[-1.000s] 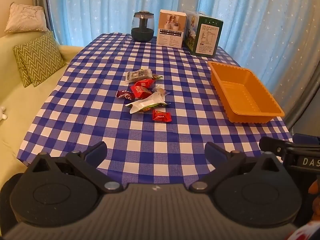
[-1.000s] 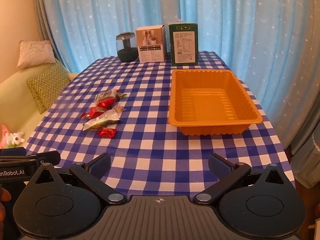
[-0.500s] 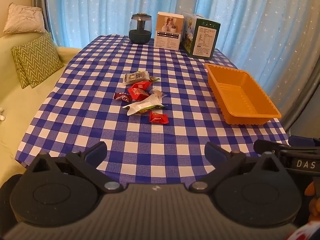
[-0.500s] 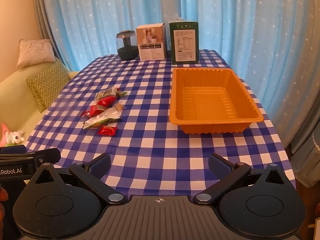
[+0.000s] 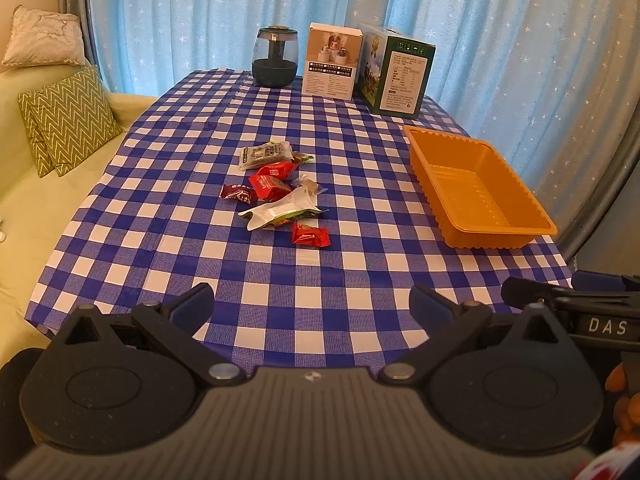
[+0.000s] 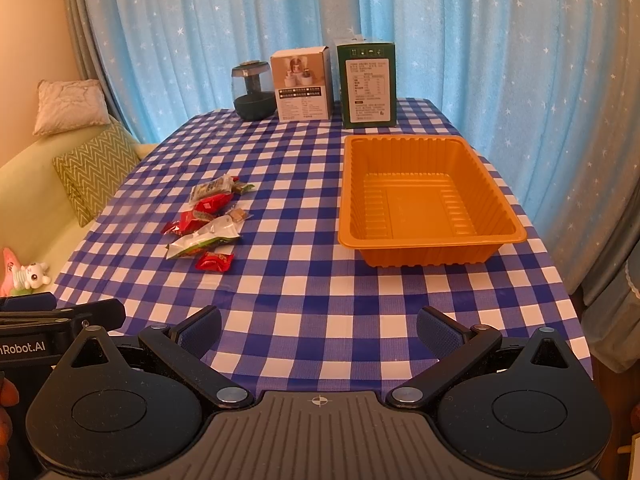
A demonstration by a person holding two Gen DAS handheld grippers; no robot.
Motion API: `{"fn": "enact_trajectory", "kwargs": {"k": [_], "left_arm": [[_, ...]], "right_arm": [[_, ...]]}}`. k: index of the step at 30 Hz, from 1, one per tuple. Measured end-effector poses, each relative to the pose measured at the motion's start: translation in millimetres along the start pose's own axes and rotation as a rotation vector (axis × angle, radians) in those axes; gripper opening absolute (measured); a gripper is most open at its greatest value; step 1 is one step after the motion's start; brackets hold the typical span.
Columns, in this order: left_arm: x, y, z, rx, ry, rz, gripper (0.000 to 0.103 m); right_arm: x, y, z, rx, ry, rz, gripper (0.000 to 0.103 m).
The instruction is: Organize snacks
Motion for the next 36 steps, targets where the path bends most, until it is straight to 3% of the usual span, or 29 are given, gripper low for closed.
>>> {"fn": "enact_trajectory", "kwargs": {"k": [36], "left_arm": [[2.8, -0.9, 0.2, 0.000, -0.001, -0.001, 0.103]], "right_arm": [[-2.9, -1.0, -0.2, -0.001, 0.006, -0.004, 0.103]]}}
Point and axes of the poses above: each gripper's, at about its wrist camera, not at the fingertips, and z roughly against the way its jaws point, x to its right, y to its top, the point moved 9 cm from there along -z, roughly the way its jaws point, and after that the axes turned 15 degrees about z, right-handed, at the moved point
